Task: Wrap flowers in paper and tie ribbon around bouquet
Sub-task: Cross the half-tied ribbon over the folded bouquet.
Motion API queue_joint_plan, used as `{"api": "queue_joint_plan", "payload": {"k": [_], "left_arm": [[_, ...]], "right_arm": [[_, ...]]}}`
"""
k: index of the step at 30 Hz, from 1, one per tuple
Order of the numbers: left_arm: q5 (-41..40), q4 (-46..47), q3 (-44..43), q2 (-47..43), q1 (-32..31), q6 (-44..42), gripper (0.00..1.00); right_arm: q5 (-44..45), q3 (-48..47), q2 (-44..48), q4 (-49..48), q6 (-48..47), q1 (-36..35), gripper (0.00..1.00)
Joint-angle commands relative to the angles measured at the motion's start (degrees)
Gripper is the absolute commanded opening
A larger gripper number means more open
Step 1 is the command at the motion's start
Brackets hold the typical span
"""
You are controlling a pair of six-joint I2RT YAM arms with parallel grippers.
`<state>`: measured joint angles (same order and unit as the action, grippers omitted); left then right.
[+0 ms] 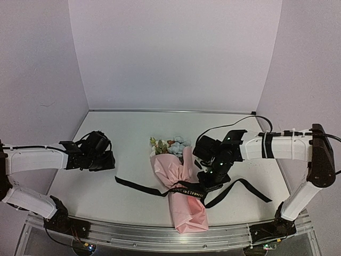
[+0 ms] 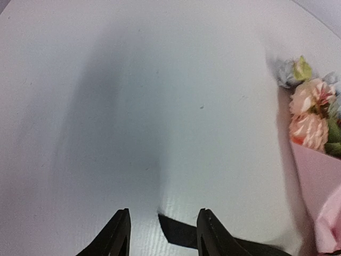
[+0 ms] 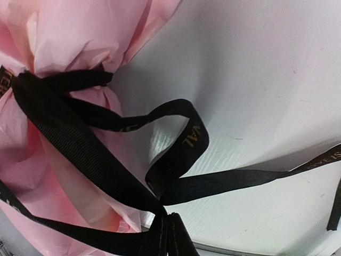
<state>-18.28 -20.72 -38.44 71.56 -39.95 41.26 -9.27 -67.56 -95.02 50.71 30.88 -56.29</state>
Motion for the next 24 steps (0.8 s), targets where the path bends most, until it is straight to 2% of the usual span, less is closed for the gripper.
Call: {"api": "queue_joint_plan", "payload": {"k": [1,7,12,18,20,24], "left_arm": [[3.22,4.96,-5.40,-3.70,-2.30,-9.25,0.58],[6.34,8.70,-8.87,-3.55,-16.36,-12.63,0.62],[13.36,11.64,-8.77,-2.45,-19.65,-12.02,0.55],[28.35,15.93,-7.11,-3.46,-21.20,-15.49,0.53],[28.75,15.91,-7.73,-2.09,-23.44,-17.04,0.54],[24.10,15.57,-9.99,2.52,-28.54,-19.15,0.54]], "right_arm": [[5.29,-4.19,-2.21,2.84,-2.32,-0.05,0.00],[2.98,-4.40,-5.93,1.59,-1.57,-0.04,0.00],[-2.64,-2.95,-8.83,-6.22,5.83,-0.85,0.00],[-2.70,-5.46,-11.45,-11.48,11.78,-3.54,0.00],[-1.68,-5.47,-11.57,-12.29,13.03,-3.52,0.00],[-0.43,-4.79,-10.15,-12.16,12.32,-3.05,0.00]]}}
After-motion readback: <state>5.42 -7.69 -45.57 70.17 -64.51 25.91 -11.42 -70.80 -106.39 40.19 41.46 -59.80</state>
